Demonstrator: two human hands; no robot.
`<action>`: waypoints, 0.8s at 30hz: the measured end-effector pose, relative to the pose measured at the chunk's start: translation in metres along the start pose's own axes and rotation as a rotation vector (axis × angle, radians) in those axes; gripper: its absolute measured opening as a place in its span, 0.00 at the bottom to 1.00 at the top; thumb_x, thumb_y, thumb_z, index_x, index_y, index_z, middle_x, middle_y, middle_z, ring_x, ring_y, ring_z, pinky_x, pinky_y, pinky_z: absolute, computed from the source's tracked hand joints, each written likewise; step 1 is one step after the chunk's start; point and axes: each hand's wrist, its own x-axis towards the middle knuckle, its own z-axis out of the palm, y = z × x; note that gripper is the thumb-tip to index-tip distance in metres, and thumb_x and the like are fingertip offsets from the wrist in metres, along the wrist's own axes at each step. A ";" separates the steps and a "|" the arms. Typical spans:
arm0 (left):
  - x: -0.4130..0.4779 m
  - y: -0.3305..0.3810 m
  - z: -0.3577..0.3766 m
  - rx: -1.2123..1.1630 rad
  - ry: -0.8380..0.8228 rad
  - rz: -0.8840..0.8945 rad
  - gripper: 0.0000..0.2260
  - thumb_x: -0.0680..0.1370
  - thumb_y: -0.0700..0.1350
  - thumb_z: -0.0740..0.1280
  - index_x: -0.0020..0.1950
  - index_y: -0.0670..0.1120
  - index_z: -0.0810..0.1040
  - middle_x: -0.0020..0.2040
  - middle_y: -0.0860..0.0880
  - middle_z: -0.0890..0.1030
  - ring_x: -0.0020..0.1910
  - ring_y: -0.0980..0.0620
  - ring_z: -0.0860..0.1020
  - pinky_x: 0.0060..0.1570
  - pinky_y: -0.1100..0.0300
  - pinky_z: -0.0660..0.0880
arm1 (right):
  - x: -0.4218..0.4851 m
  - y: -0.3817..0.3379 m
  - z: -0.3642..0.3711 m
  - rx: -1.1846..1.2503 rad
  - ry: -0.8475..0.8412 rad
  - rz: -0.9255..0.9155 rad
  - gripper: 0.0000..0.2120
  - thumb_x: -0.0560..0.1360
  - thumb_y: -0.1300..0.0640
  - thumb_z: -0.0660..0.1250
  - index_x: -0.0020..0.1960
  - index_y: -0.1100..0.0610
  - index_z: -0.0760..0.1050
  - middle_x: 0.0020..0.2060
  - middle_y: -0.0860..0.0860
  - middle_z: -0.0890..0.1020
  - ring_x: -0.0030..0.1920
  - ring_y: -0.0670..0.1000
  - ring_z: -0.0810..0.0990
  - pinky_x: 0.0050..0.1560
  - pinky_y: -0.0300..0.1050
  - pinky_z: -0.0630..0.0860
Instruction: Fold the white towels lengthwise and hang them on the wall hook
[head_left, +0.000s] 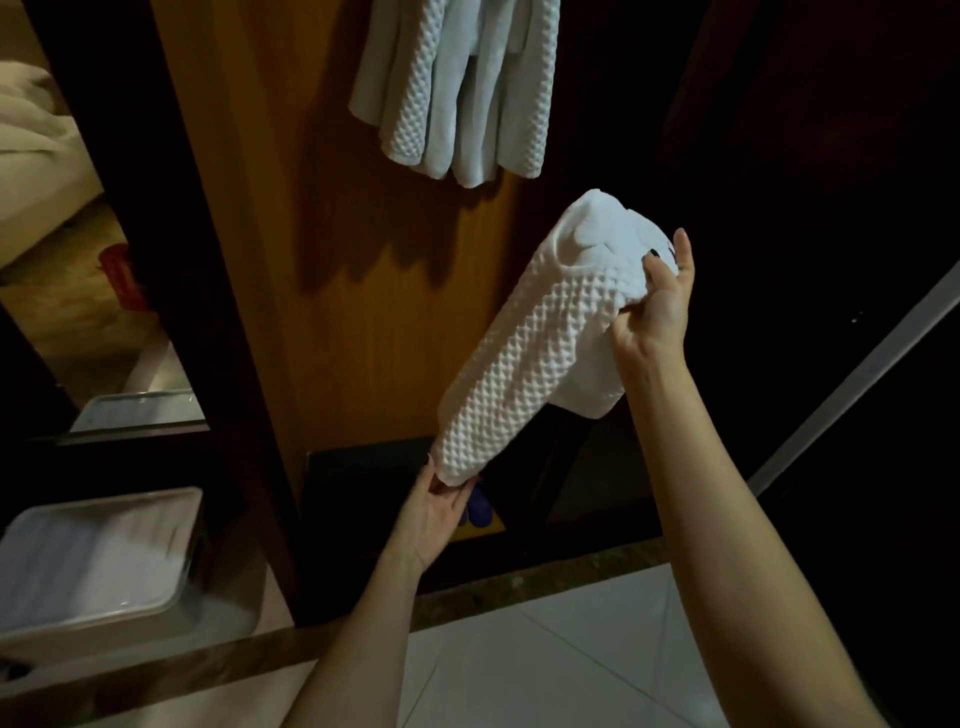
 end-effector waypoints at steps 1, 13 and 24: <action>0.002 0.001 0.000 0.066 0.011 -0.012 0.22 0.74 0.58 0.64 0.65 0.49 0.73 0.62 0.45 0.78 0.56 0.46 0.79 0.55 0.53 0.74 | -0.001 -0.001 0.001 0.001 -0.023 0.004 0.20 0.80 0.68 0.57 0.69 0.51 0.67 0.67 0.58 0.70 0.65 0.61 0.75 0.64 0.61 0.73; 0.011 0.025 0.054 0.627 0.137 0.295 0.43 0.69 0.62 0.69 0.78 0.55 0.51 0.77 0.49 0.59 0.71 0.50 0.63 0.63 0.54 0.64 | -0.007 -0.019 -0.007 0.081 -0.268 0.230 0.10 0.79 0.51 0.62 0.48 0.57 0.77 0.49 0.55 0.83 0.55 0.57 0.82 0.56 0.55 0.78; -0.040 0.064 0.128 0.884 -0.308 0.593 0.17 0.69 0.53 0.75 0.53 0.49 0.78 0.47 0.57 0.83 0.46 0.62 0.81 0.38 0.70 0.76 | -0.003 -0.016 -0.009 -0.431 -0.441 0.141 0.07 0.76 0.64 0.63 0.49 0.53 0.76 0.42 0.52 0.81 0.42 0.52 0.82 0.45 0.48 0.77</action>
